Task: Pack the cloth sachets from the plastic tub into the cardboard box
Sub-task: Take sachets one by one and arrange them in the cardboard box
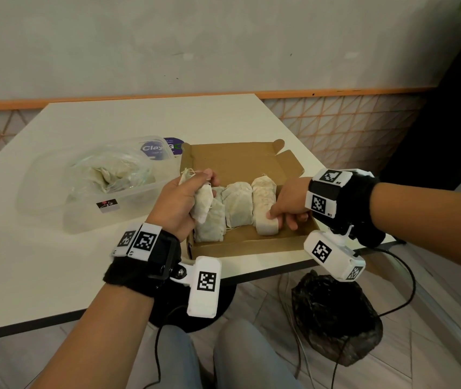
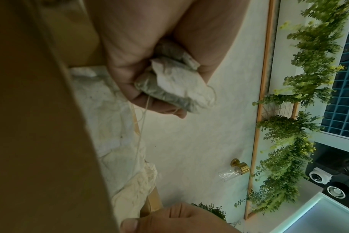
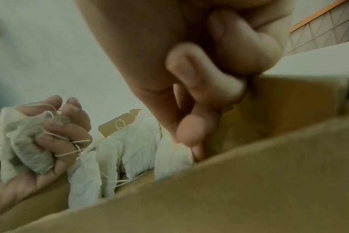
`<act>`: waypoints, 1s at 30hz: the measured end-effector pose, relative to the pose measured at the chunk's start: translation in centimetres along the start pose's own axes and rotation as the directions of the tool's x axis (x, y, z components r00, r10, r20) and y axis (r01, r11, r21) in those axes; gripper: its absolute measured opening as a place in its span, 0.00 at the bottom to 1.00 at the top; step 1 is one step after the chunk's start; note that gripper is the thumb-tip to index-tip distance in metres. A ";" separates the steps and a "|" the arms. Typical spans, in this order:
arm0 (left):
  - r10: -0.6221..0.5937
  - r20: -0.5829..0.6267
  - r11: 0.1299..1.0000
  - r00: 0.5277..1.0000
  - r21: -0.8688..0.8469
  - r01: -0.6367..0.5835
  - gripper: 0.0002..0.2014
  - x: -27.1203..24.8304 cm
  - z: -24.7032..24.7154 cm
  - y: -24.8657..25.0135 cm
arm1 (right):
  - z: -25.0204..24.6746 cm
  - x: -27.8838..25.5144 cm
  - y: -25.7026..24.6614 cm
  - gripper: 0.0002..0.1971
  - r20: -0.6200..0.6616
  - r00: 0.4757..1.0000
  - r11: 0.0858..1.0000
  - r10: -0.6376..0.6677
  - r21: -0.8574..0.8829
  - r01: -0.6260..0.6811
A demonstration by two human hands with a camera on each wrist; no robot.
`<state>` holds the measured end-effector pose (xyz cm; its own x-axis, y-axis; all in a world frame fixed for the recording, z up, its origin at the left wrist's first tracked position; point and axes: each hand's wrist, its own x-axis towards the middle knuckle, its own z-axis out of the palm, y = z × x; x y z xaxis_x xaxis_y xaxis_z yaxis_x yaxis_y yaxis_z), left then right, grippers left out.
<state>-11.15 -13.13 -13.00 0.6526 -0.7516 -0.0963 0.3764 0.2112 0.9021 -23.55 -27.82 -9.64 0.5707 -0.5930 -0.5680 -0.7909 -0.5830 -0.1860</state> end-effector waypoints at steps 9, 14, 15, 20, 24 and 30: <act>-0.153 0.060 0.940 0.986 -0.299 0.164 0.13 -0.1 0.7 0.8 | -2.3 -2.4 -0.1 0.18 -0.222 0.962 0.981 -0.161 -0.142 0.132; -0.173 -0.051 0.924 0.984 -0.354 0.144 0.09 0.5 2.9 1.2 | -2.6 -4.1 -2.9 0.18 -0.296 0.884 0.811 -0.363 0.367 0.456; -0.179 -0.047 0.923 0.983 -0.353 0.152 0.09 0.6 3.2 1.2 | -2.1 -4.1 -3.6 0.18 -0.285 0.881 0.778 -0.378 0.418 0.469; -0.240 0.046 0.899 0.970 -0.367 0.240 0.25 0.2 2.5 0.8 | -0.8 -2.3 -4.9 0.07 -0.363 0.842 0.659 -0.399 0.524 0.539; -0.233 0.073 0.922 0.970 -0.301 0.245 0.20 -0.4 0.8 1.2 | -1.3 -1.2 -4.0 0.07 -0.369 0.861 0.557 -0.350 0.657 0.508; -0.161 0.089 0.978 0.983 -0.119 0.171 0.07 -0.4 0.7 1.2 | -1.1 -1.1 -3.5 0.10 -0.419 0.841 0.476 -0.342 0.695 0.540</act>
<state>-11.37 -12.98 -11.57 0.5225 -0.8284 -0.2021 0.5581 0.1530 0.8156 -21.16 -25.72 -7.53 0.8433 -0.5318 -0.0779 -0.2214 -0.2117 -0.9519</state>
